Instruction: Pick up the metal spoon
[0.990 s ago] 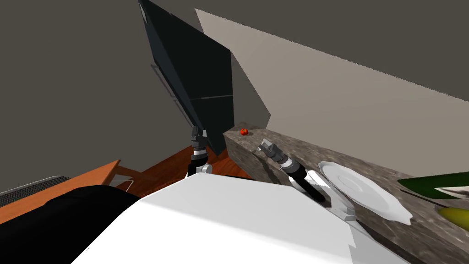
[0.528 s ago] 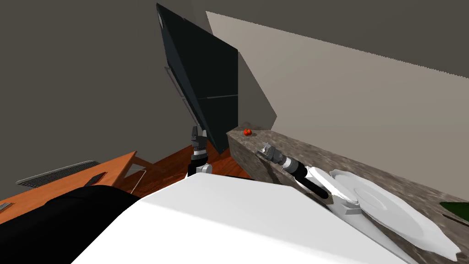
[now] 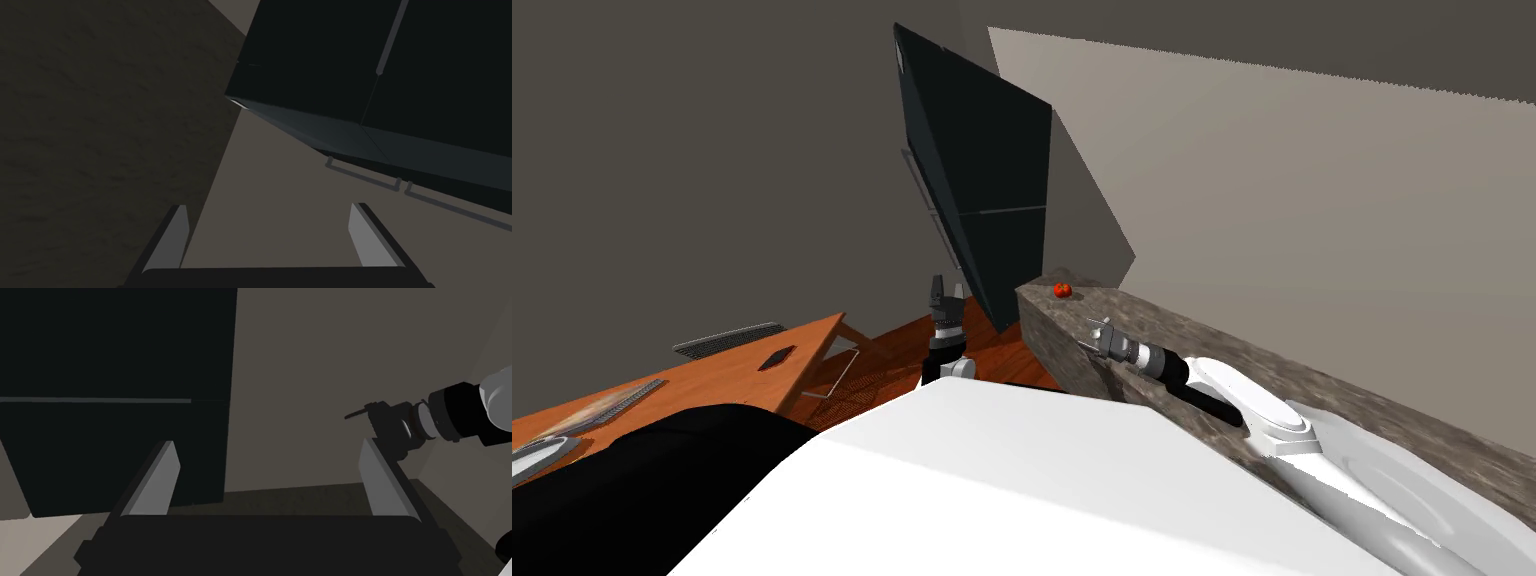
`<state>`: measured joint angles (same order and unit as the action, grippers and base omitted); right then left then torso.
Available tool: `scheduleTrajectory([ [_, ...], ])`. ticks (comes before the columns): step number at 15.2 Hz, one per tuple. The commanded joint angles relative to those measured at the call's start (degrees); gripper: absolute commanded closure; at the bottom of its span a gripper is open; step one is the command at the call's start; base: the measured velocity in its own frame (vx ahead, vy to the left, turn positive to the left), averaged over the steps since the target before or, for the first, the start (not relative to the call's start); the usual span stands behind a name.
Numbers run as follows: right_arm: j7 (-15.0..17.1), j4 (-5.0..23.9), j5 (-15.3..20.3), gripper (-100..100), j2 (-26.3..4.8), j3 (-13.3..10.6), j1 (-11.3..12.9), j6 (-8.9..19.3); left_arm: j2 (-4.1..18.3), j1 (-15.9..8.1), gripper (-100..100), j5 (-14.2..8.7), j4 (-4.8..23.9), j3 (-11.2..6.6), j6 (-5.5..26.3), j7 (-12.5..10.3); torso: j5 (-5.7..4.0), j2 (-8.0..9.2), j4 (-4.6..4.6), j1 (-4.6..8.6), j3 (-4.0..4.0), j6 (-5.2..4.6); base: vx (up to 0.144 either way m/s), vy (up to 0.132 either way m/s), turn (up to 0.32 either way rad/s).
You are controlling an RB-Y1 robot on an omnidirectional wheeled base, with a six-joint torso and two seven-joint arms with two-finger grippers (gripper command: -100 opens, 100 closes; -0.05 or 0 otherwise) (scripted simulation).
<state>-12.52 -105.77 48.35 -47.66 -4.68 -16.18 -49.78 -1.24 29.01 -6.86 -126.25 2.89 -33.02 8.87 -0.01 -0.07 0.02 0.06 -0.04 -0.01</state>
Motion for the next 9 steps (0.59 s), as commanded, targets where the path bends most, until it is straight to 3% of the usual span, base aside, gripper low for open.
scheduleTrajectory([
  [1,-1.61,2.10,2.86,-100,-2.54,-0.10,0.94,-1.42,0.00,0.00,0,0.00,0.00,0.00,0.00,0.00,0.00,0.00,0.00,0.00,0.00,0.00,0.002,-0.008,0.162],
  [2,-1.61,2.10,3.79,-100,-2.54,-0.10,0.94,-1.42,0.00,-0.01,0,0.00,0.00,0.00,0.00,0.00,0.01,0.00,0.00,-0.01,0.00,0.04,0.002,-0.010,0.193],
  [3,-2.96,3.83,5.18,-100,-4.62,-0.23,1.83,-2.60,0.00,-0.01,0,0.00,0.00,0.00,0.00,0.00,0.01,0.00,0.00,-0.02,0.00,0.03,0.003,-0.013,0.258],
  [5,-2.96,3.93,6.68,-100,-4.62,-0.23,1.83,-2.60,0.00,-0.01,0,0.00,0.00,0.00,0.00,0.00,0.00,-0.02,0.00,0.00,-0.01,0.04,0.002,-0.017,0.155],
  [6,-4.29,5.75,8.62,-100,-6.64,-0.38,2.70,-3.77,0.00,0.00,0,0.00,0.00,0.00,0.00,0.00,0.00,-0.01,0.00,0.00,-0.01,0.00,0.002,-0.011,0.162],
  [9,-5.60,7.54,12.36,-100,-8.60,-0.52,3.54,-4.92,0.00,-0.01,0,0.00,0.00,0.01,0.00,0.00,0.01,-0.03,0.00,-0.01,-0.02,0.07,0.003,-0.015,0.230],
])
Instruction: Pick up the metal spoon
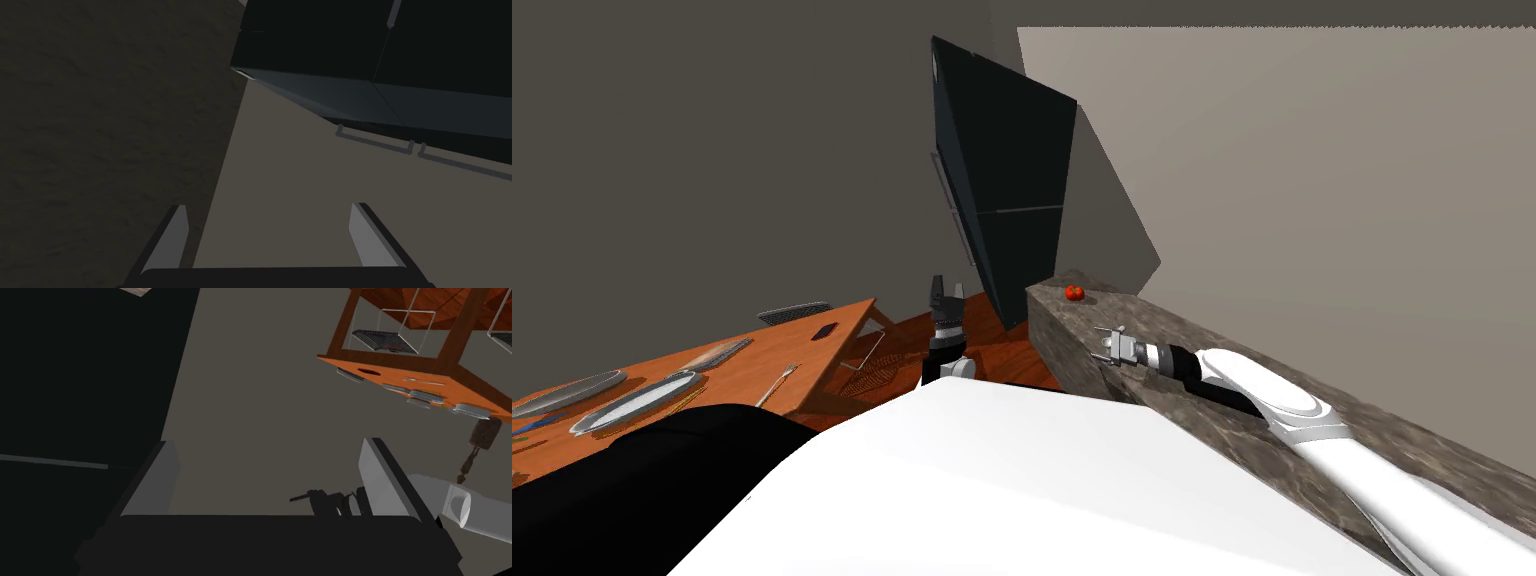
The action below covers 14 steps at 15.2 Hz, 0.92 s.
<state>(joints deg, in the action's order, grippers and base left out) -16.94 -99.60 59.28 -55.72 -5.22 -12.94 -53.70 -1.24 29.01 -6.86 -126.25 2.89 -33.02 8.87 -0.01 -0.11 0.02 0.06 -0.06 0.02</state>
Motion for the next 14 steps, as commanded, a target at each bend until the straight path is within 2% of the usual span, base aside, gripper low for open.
scheduleTrajectory([
  [1,-2.46,2.86,2.86,-100,-2.41,-0.13,1.12,-2.12,0.00,0.00,0,0.00,0.00,0.00,0.00,0.00,0.00,0.00,0.00,0.00,0.00,0.00,0.005,-0.017,0.246],
  [3,-2.46,3.13,4.19,-100,-2.41,-0.13,1.12,-2.12,0.00,0.00,0,0.00,0.00,0.00,0.00,0.00,-0.01,-0.01,0.00,0.01,0.00,-0.01,0.003,-0.018,0.113],
  [4,-3.72,4.84,6.20,-100,-4.21,-0.29,1.91,-3.22,0.00,0.01,0,0.00,0.00,-0.01,0.00,0.00,-0.01,0.01,0.00,0.00,0.01,-0.05,0.003,-0.012,0.159],
  [5,-3.72,4.84,6.87,-100,-4.21,-0.29,1.91,-3.22,0.00,0.00,0,0.00,0.00,0.00,0.00,0.00,0.00,0.02,0.00,-0.01,0.01,-0.01,0.003,-0.014,0.197],
  [6,-4.94,6.28,8.59,-100,-5.92,-0.45,2.67,-4.29,0.00,0.00,0,0.00,0.00,0.00,0.00,0.00,0.00,0.02,0.00,-0.02,0.01,-0.01,0.004,-0.015,0.230],
  [7,-4.94,6.51,9.48,-100,-5.92,-0.45,2.67,-4.29,0.00,0.00,0,0.00,0.00,0.00,0.00,0.00,0.00,0.00,0.00,-0.01,0.00,0.02,0.005,-0.017,0.194],
  [8,-6.12,8.12,11.07,-100,-7.54,-0.62,3.39,-5.32,0.00,0.00,0,0.00,0.00,0.00,0.00,0.00,0.00,-0.01,0.00,-0.01,0.00,0.00,0.006,-0.015,0.262],
  [9,-6.12,8.12,12.00,-100,-7.54,-0.62,3.39,-5.32,0.00,0.00,0,0.00,0.00,0.00,0.00,0.00,0.00,-0.02,0.00,-0.01,-0.01,0.02,0.006,-0.019,0.187],
  [10,-7.25,9.66,13.69,-100,-9.06,-0.80,4.07,-6.30,0.00,0.00,0,0.00,0.00,0.00,0.00,0.00,0.00,-0.02,0.00,0.00,-0.01,-0.01,0.006,-0.019,0.152],
  [11,-7.25,9.66,14.41,-100,-9.06,-0.80,4.07,-6.30,0.00,0.00,0,0.00,0.00,0.00,0.00,0.00,0.00,-0.01,0.00,0.00,-0.01,-0.01,0.006,-0.018,0.150],
  [14,-9.35,12.54,18.18,-100,-11.79,-1.17,5.28,-8.12,0.00,0.00,0,0.00,0.00,0.00,0.00,0.00,0.00,-0.02,0.00,-0.01,-0.01,-0.01,0.008,-0.017,0.197],
])
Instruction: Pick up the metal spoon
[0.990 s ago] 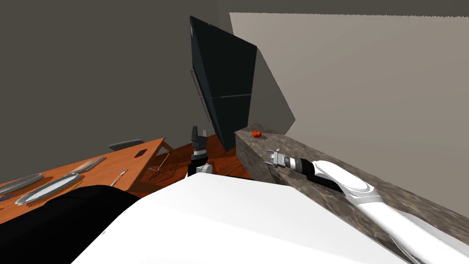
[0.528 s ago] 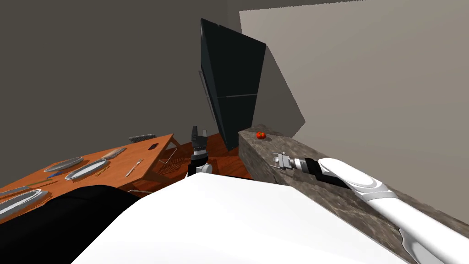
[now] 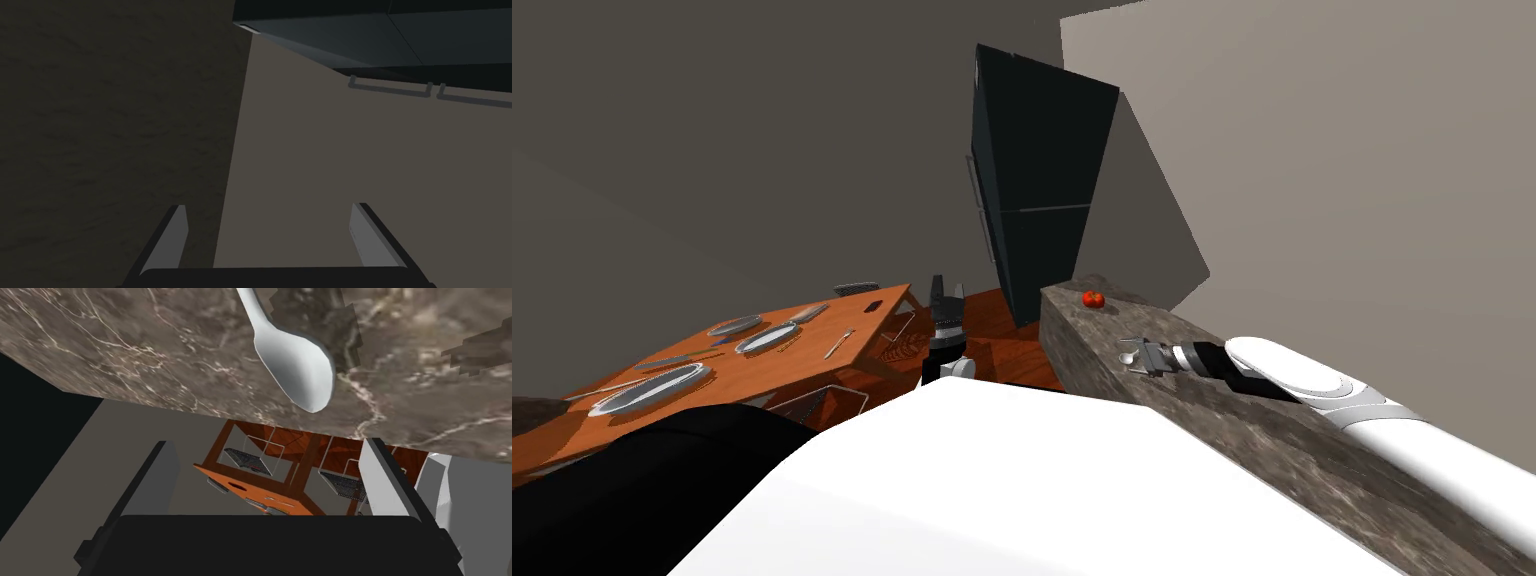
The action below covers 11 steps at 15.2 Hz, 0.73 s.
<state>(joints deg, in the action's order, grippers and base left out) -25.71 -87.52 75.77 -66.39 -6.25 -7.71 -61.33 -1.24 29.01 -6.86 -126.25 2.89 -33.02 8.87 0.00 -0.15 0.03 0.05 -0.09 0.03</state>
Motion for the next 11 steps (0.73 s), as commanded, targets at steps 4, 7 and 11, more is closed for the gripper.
scheduleTrajectory([
  [4,-2.42,3.00,6.32,-100,-3.39,-0.54,1.04,-2.08,0.00,0.00,0,0.00,0.00,0.00,0.00,0.00,0.00,0.01,0.00,-0.01,0.01,-0.03,0.009,-0.017,0.167],
  [7,-3.96,5.14,9.57,-100,-5.14,-0.98,1.77,-3.39,0.00,0.00,0,0.00,0.00,0.00,0.00,0.00,0.00,0.01,0.00,-0.02,0.00,-0.03,0.012,-0.017,0.170],
  [11,-5.59,7.44,13.11,-100,-6.81,-1.59,2.40,-4.77,0.00,0.00,0,0.00,0.00,0.00,0.00,0.00,0.00,-0.02,0.00,-0.01,-0.01,-0.02,0.014,-0.020,0.145],
])
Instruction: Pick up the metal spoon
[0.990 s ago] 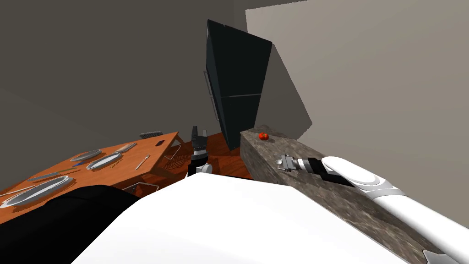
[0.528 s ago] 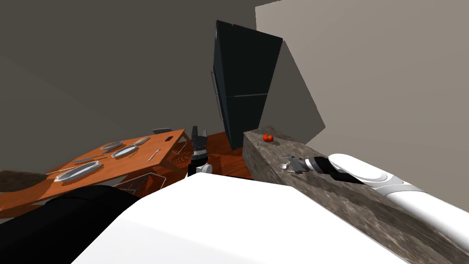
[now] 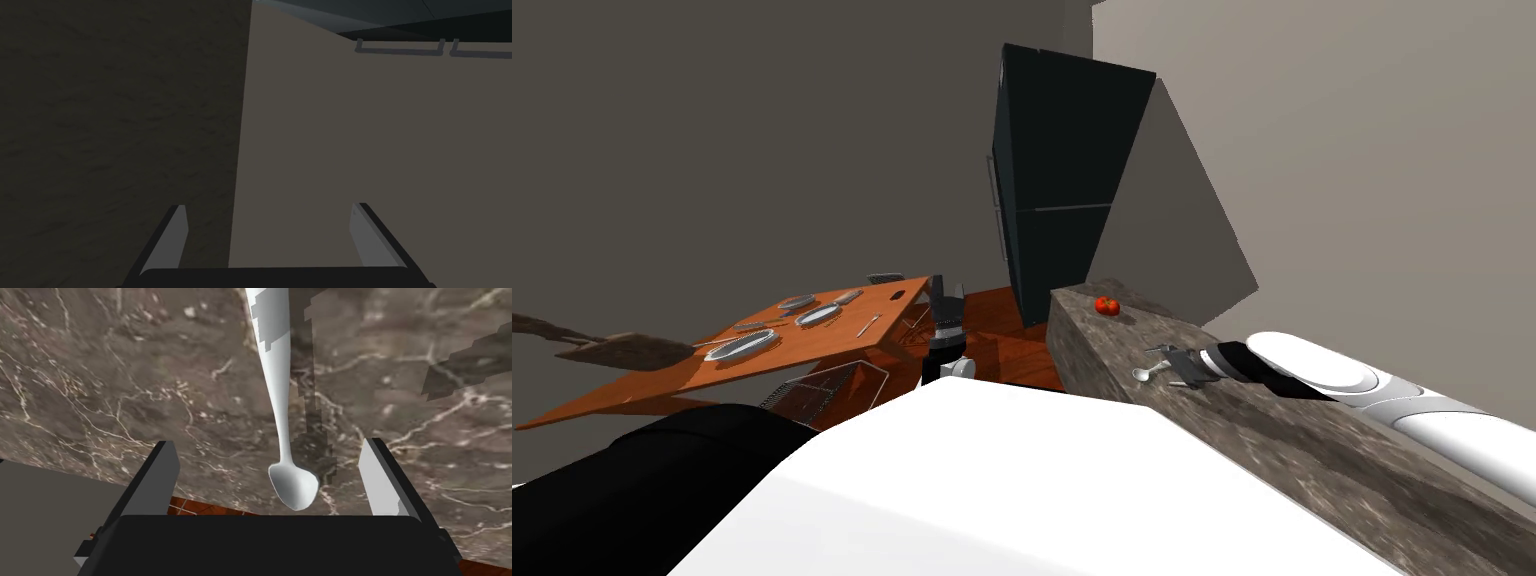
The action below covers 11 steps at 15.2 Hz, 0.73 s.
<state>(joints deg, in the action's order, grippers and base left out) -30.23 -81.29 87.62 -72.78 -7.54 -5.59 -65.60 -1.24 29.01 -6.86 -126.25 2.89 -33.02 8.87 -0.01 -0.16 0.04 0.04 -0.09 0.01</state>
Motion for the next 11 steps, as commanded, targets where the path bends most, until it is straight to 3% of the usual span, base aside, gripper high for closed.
scheduleTrajectory([
  [1,-1.41,1.69,1.99,-100,-0.73,-0.45,0.38,-0.78,0.00,0.00,0,0.00,0.00,0.00,0.00,0.00,0.00,0.00,0.00,0.00,0.00,0.00,0.014,-0.019,0.170],
  [3,-1.40,2.00,1.83,-100,-0.40,-0.60,0.69,-0.63,0.00,0.00,0,0.00,0.00,0.00,0.00,0.00,0.00,0.00,0.00,0.00,0.00,0.00,0.010,-0.014,0.091],
  [6,-2.64,3.50,3.19,-100,1.69,-1.93,-0.06,1.97,0.00,0.00,0,0.00,0.00,0.00,0.00,0.00,0.00,0.02,0.00,-0.08,0.01,-0.03,0.015,0.004,0.056],
  [7,-2.39,3.19,2.77,-100,1.04,-1.50,0.12,0.99,0.00,0.01,0,0.00,0.00,0.00,0.00,0.00,0.00,0.01,0.00,-0.10,0.01,-0.03,0.009,0.005,0.016],
  [8,-2.55,3.31,2.83,100,1.17,-1.58,0.07,1.27,0.00,0.01,0,0.00,0.00,0.00,0.00,0.00,0.02,0.03,-0.01,-0.10,0.02,-0.04,0.000,0.000,0.000],
  [11,-2.55,3.36,2.86,100,1.12,-1.65,-0.05,1.17,0.00,0.00,0,0.00,0.00,0.00,0.00,0.00,-0.02,0.00,-0.05,-0.10,0.02,0.11,-0.002,-0.001,-0.013],
])
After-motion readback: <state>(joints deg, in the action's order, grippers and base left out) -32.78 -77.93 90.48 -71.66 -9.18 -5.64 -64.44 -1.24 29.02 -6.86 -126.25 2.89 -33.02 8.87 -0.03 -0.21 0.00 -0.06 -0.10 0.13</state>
